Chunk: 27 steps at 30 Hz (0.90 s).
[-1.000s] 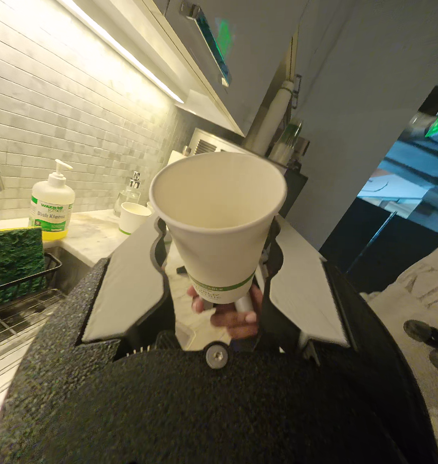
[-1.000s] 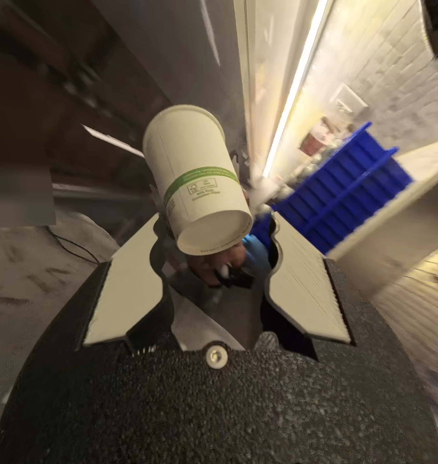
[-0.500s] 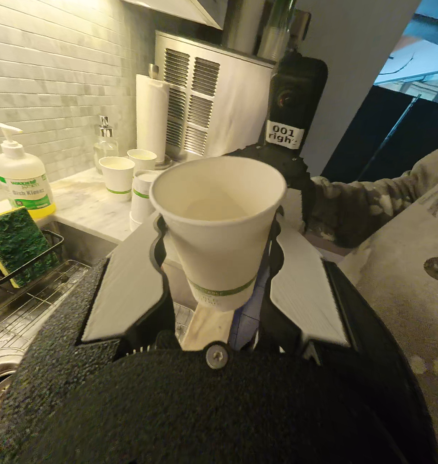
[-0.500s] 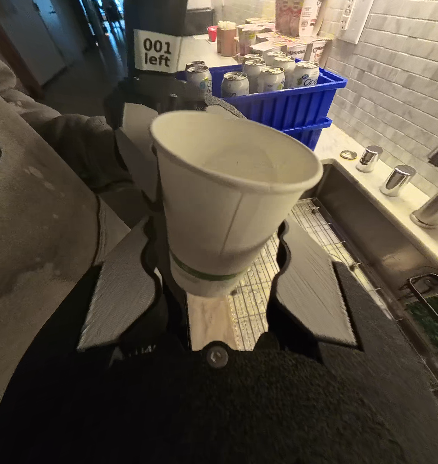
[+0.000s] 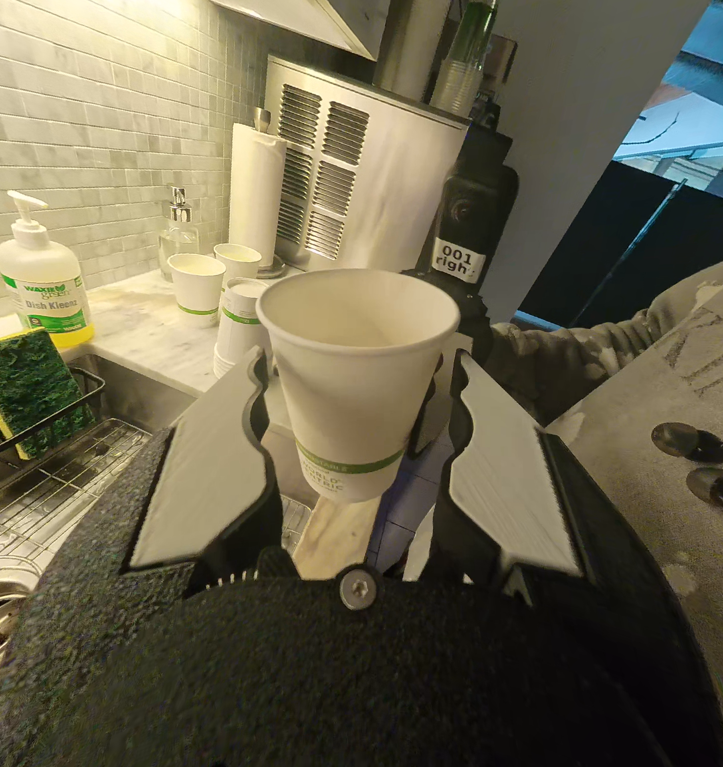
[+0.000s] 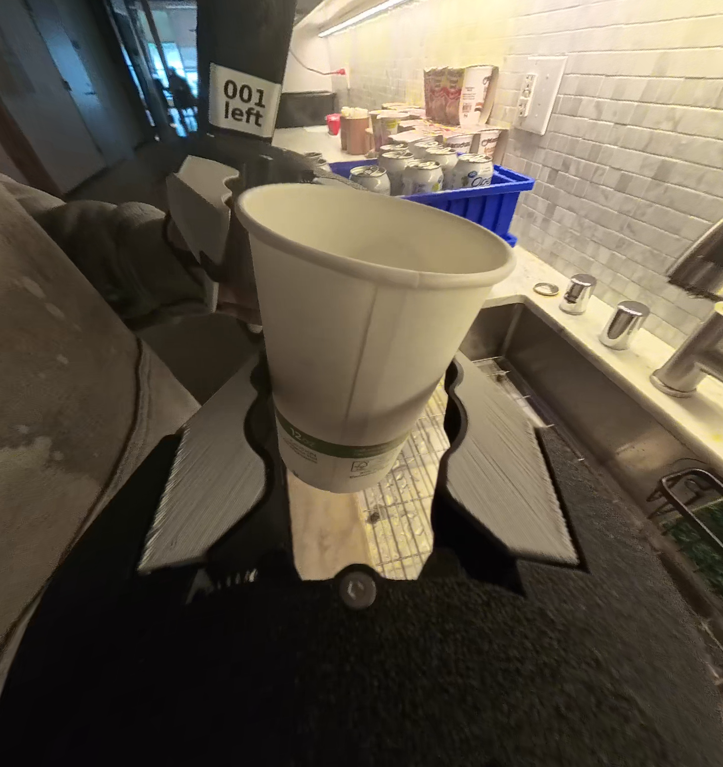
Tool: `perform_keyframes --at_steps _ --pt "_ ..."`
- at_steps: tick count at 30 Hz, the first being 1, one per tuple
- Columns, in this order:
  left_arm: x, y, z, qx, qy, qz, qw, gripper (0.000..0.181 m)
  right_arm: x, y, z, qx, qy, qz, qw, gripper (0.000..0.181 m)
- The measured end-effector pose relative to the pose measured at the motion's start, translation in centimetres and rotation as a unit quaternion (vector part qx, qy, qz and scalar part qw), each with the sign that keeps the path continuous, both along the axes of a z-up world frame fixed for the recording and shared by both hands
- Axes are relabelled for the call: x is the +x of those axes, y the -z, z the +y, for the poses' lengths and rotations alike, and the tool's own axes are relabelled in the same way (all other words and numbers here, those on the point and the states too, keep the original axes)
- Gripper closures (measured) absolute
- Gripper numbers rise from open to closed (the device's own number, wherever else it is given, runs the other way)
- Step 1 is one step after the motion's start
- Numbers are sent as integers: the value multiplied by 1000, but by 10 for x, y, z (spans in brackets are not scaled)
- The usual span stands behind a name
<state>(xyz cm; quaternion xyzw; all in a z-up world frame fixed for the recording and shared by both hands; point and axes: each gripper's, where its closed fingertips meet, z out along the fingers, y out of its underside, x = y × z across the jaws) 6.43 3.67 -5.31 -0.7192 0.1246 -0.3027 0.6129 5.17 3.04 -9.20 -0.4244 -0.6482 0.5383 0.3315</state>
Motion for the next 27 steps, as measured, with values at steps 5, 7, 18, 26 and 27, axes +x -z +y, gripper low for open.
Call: perform_keyframes --at_steps 5,7,18,26,27 --pt "-7 1 1 -2 -23 -1 1000 94 -4 -5 15 25 58 34 997 97" --pt "-9 1 1 -1 -34 -2 999 94 -5 -9 25 37 95 53 993 97" --pt "-29 27 -1 -15 -108 8 994 100 76 24 184 91 455 56 884 98" --pt "-37 44 -5 -31 -134 33 990 100 134 145 239 68 515 -72 852 97" --pt "-37 45 -5 -31 -135 37 990 100 137 154 242 65 515 -84 851 97"
